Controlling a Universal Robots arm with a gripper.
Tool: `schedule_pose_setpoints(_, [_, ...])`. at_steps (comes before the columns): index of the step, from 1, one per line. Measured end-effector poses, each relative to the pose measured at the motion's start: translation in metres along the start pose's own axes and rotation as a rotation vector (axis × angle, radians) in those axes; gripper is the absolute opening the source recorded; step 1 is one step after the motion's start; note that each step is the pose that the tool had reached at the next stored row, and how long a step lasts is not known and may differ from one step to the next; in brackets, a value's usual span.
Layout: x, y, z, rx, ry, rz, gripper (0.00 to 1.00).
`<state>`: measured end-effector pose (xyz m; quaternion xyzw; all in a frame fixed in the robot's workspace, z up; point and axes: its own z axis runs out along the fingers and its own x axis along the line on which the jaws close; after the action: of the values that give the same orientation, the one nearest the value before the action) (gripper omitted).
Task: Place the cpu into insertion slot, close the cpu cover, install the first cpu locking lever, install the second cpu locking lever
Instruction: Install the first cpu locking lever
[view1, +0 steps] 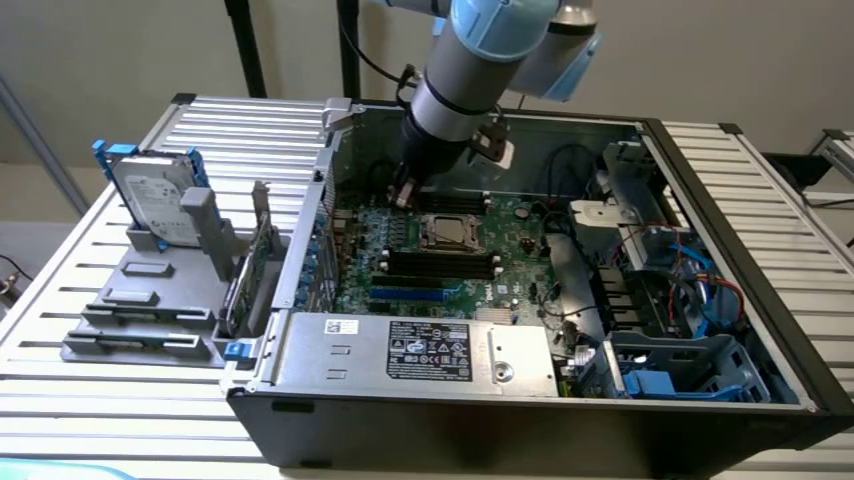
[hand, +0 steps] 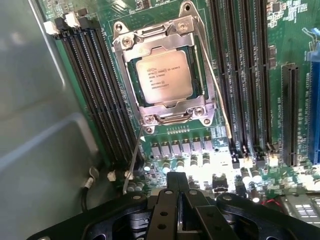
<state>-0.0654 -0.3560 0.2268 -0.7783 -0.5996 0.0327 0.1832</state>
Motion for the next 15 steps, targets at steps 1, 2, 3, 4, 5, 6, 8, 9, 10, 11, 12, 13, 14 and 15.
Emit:
schedule_pose_setpoints(1, [-0.0001, -0.0003, 0.0001, -0.0001, 0.0081, 0.007, 0.11])
schedule_pose_setpoints(2, [-0.0002, -0.0006, 0.0002, -0.0005, 0.0156, 0.016, 0.11])
schedule_pose_setpoints(3, [-0.0002, -0.0008, 0.0002, -0.0014, 0.0234, 0.025, 0.11])
schedule_pose_setpoints(4, [-0.0003, -0.0010, 0.0003, -0.0024, 0.0300, 0.035, 0.11])
schedule_pose_setpoints(5, [-0.0003, -0.0011, 0.0003, -0.0036, 0.0359, 0.046, 0.11])
schedule_pose_setpoints(6, [-0.0003, -0.0013, 0.0003, -0.0049, 0.0417, 0.056, 0.11])
schedule_pose_setpoints(8, [-0.0003, -0.0016, -0.0002, -0.0063, 0.0538, 0.074, 0.11])
schedule_pose_setpoints(9, [-0.0003, -0.0019, -0.0007, -0.0057, 0.0599, 0.081, 0.11])
schedule_pose_setpoints(10, [-0.0003, -0.0023, -0.0013, -0.0044, 0.0663, 0.087, 0.11])
schedule_pose_setpoints(11, [-0.0004, -0.0027, -0.0020, -0.0029, 0.0725, 0.092, 0.11])
schedule_pose_setpoints(12, [-0.0005, -0.0033, -0.0029, -0.0011, 0.0789, 0.097, 0.11])
schedule_pose_setpoints(13, [-0.0007, -0.0037, -0.0038, 0.0008, 0.0844, 0.100, 0.11])
schedule_pose_setpoints(14, [-0.0010, -0.0044, -0.0048, 0.0029, 0.0893, 0.103, 0.11])
schedule_pose_setpoints(15, [-0.0016, -0.0051, -0.0057, 0.0046, 0.0932, 0.104, 0.11])
